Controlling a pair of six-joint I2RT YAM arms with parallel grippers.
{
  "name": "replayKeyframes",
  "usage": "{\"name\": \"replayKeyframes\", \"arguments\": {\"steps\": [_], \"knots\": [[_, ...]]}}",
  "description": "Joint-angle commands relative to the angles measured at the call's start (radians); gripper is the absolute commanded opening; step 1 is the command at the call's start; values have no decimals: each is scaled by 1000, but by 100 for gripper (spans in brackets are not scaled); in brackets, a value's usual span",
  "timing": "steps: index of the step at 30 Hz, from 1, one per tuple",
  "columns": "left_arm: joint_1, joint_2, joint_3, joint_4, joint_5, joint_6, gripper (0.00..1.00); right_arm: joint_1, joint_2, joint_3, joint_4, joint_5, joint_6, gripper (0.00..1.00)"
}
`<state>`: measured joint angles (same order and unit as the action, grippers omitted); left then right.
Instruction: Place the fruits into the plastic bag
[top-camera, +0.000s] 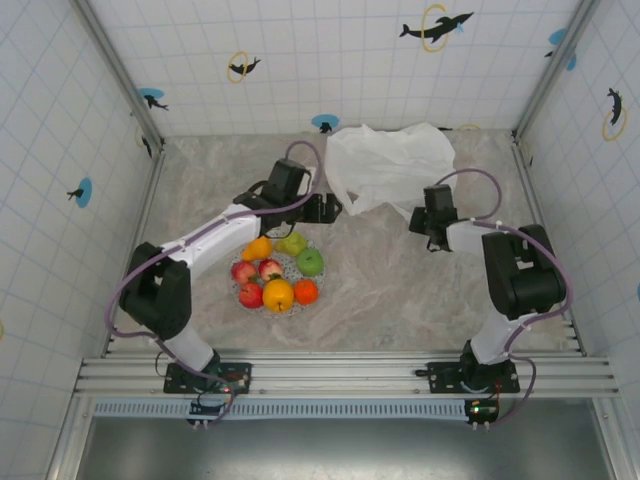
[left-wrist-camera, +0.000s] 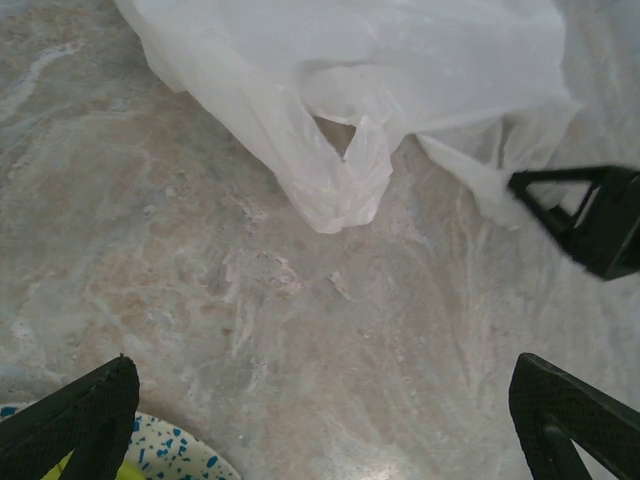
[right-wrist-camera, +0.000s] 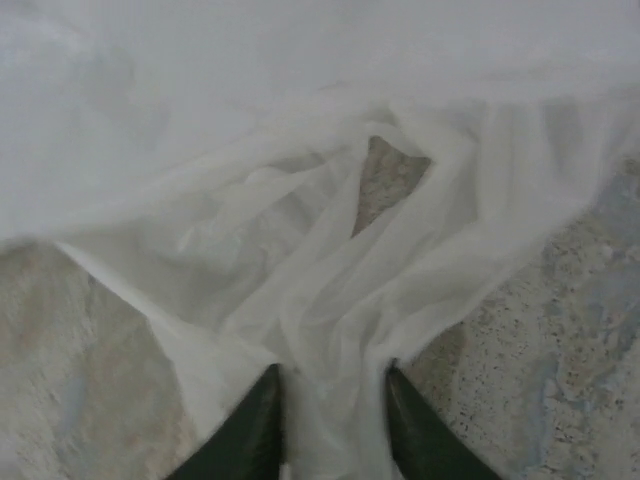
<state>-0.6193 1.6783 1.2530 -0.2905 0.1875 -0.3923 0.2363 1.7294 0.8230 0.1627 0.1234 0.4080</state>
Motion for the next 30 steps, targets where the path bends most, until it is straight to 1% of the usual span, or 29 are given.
{"name": "replayKeyframes", "arguments": {"steps": [1, 4, 5, 8, 9, 10, 11, 12, 15, 19, 22, 25, 27, 30], "knots": [[-58, 59, 79, -98, -144, 141, 96, -22, -82, -67, 75, -123, 23, 9], [-137, 109, 125, -118, -284, 235, 94, -36, -201, -186, 100, -174, 44, 2], [-179, 122, 133, -118, -359, 267, 94, -40, -247, -223, 96, -189, 52, 0], [-301, 142, 106, -48, -595, 373, 96, -46, -381, -332, 112, -221, 83, 0], [-337, 151, 95, -22, -663, 403, 97, -48, -426, -364, 118, -230, 89, 0], [-363, 159, 93, -6, -707, 423, 98, -49, -459, -383, 113, -233, 95, 0], [-380, 171, 97, -4, -730, 432, 98, -51, -495, -401, 100, -242, 99, 0], [-386, 182, 102, -4, -722, 432, 98, -52, -528, -412, 81, -247, 97, 0], [-393, 204, 90, 13, -672, 446, 98, -54, -608, -438, 36, -248, 89, 0], [-400, 246, 73, 56, -629, 511, 98, -59, -687, -475, 23, -237, 92, 0], [-401, 298, 65, 118, -700, 562, 97, -61, -715, -484, 12, -236, 93, 0], [-400, 357, 75, 203, -777, 626, 90, -62, -721, -481, -17, -237, 80, 0], [-397, 389, 94, 250, -817, 656, 82, -61, -724, -487, -32, -233, 69, 0], [-382, 403, 96, 316, -810, 665, 70, -62, -730, -498, -47, -223, 56, 0]]}}
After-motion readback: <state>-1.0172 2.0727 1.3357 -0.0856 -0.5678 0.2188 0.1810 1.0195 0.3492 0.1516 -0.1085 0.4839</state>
